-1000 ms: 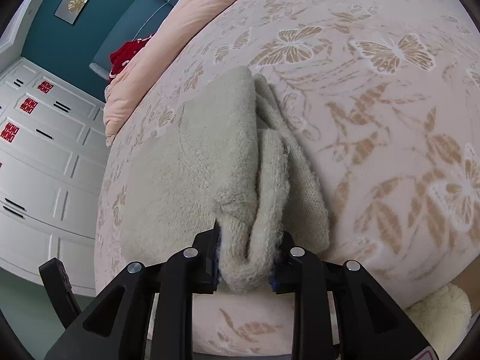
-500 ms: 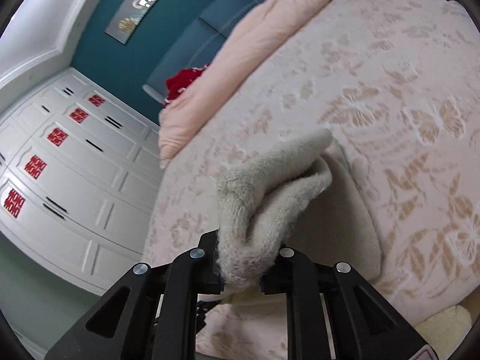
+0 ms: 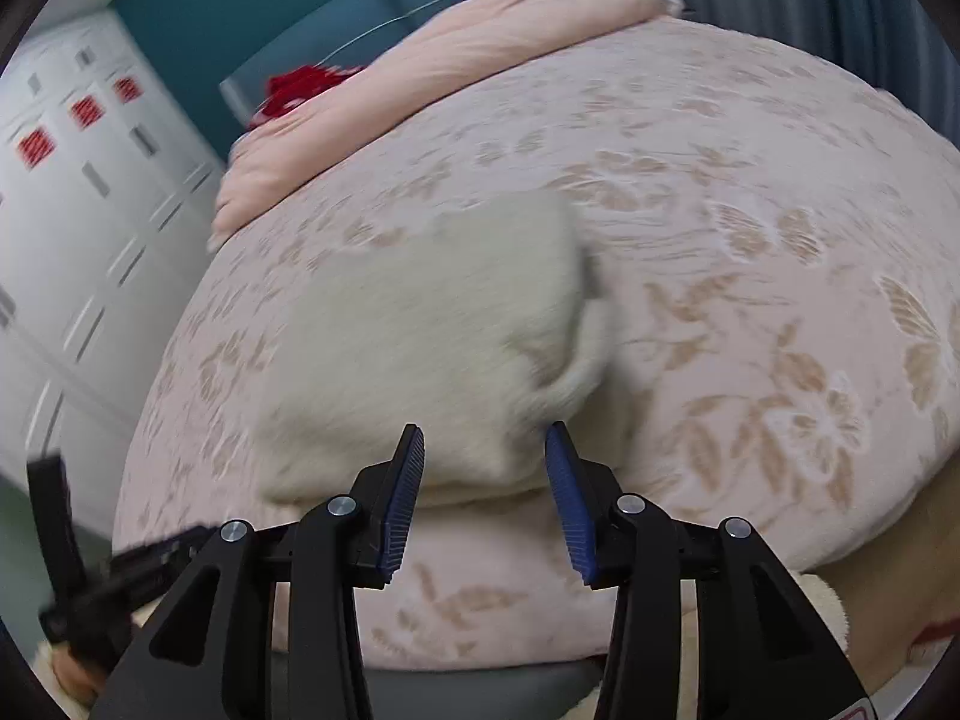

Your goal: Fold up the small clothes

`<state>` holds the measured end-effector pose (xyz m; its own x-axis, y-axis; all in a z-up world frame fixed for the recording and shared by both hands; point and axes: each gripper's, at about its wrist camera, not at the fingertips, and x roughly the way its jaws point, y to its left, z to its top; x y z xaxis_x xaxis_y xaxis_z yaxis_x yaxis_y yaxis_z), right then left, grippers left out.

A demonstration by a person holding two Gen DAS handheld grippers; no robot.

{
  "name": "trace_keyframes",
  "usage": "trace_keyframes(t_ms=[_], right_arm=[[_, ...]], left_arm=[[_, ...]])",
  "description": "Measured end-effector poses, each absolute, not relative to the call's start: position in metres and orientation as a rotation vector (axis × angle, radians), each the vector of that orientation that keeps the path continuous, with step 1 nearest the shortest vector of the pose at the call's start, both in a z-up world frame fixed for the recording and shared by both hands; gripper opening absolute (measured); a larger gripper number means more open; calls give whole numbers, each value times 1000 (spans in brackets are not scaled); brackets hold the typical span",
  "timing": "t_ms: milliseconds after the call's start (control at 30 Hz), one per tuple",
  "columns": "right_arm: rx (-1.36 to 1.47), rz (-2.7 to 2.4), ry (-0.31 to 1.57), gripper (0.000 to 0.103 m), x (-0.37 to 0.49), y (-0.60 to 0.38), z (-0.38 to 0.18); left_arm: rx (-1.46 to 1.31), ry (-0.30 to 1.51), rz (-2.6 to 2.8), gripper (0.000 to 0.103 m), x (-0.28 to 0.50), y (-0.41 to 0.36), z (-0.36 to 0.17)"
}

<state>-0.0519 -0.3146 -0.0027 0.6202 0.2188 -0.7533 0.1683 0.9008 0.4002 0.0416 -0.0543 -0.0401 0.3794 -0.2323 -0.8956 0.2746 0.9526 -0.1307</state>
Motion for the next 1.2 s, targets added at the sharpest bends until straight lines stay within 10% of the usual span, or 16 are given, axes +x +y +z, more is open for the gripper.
trace_keyframes(t_ms=[467, 900, 1000, 1200], right_arm=[[334, 340, 1088, 43, 42, -168, -71], [657, -178, 824, 56, -51, -390, 3], [711, -130, 809, 29, -47, -399, -4], [720, -111, 911, 31, -23, -401, -41]], left_arm=[[-75, 1082, -224, 52, 39, -3, -13], [-33, 1060, -393, 54, 67, -93, -1], [-3, 1062, -443, 54, 65, -130, -1], [109, 1053, -481, 61, 63, -176, -15]])
